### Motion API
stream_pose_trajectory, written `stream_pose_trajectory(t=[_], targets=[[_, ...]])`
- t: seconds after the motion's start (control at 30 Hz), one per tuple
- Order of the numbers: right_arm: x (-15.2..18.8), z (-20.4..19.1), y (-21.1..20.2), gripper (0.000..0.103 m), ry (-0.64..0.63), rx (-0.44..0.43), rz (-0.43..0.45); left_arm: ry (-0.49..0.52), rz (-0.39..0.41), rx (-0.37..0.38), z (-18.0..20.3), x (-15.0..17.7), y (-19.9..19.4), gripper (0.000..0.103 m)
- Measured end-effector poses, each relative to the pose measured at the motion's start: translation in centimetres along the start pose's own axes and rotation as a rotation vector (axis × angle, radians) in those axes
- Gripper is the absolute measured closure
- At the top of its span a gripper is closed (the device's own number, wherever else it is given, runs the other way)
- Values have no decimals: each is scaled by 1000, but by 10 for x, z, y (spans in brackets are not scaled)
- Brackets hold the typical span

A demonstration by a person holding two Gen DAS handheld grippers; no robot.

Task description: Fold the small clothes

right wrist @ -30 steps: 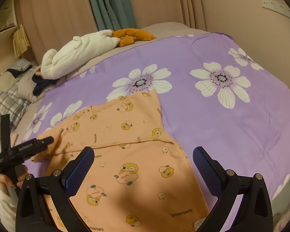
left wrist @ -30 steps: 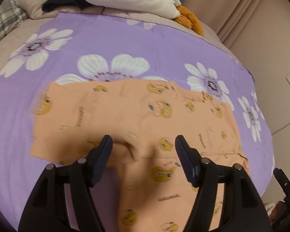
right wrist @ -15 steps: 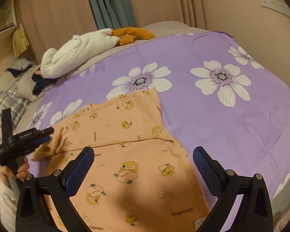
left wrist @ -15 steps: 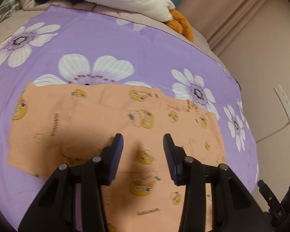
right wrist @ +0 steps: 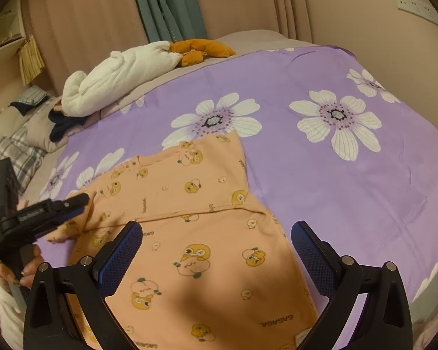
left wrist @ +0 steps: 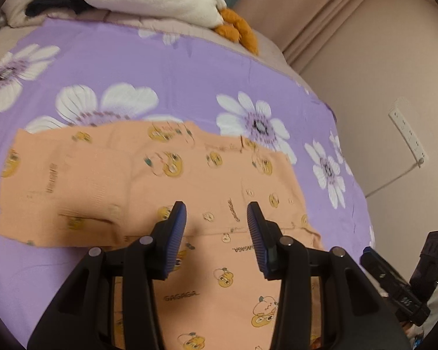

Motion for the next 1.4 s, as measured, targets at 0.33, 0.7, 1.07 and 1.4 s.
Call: stream_pose_trajectory(t=[0.33, 0.7, 1.07, 1.4], targets=[[-16, -52, 22, 2, -82, -112, -46, -149, 131, -275, -77, -6, -80, 58], [0, -177, 105, 19, -282, -276, -260, -335, 101, -401, -152, 34, -103, 60], [24, -258, 208, 34, -361, -209, -462, -404, 68, -429, -177, 62, -108, 60], [22, -234, 217, 80, -337, -160, -457, -407, 52, -421, -180, 69, -107, 60]])
Point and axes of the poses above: each gripper's, at about its wrist camera, not at the fingertips, and y roughly the way its jaws point, z to its right, x to its underside, the point moved 6 cm from there along y, roughly the way its jaws point, and after that the axes turned 11 degrees about -x, right-handed, at the moved point
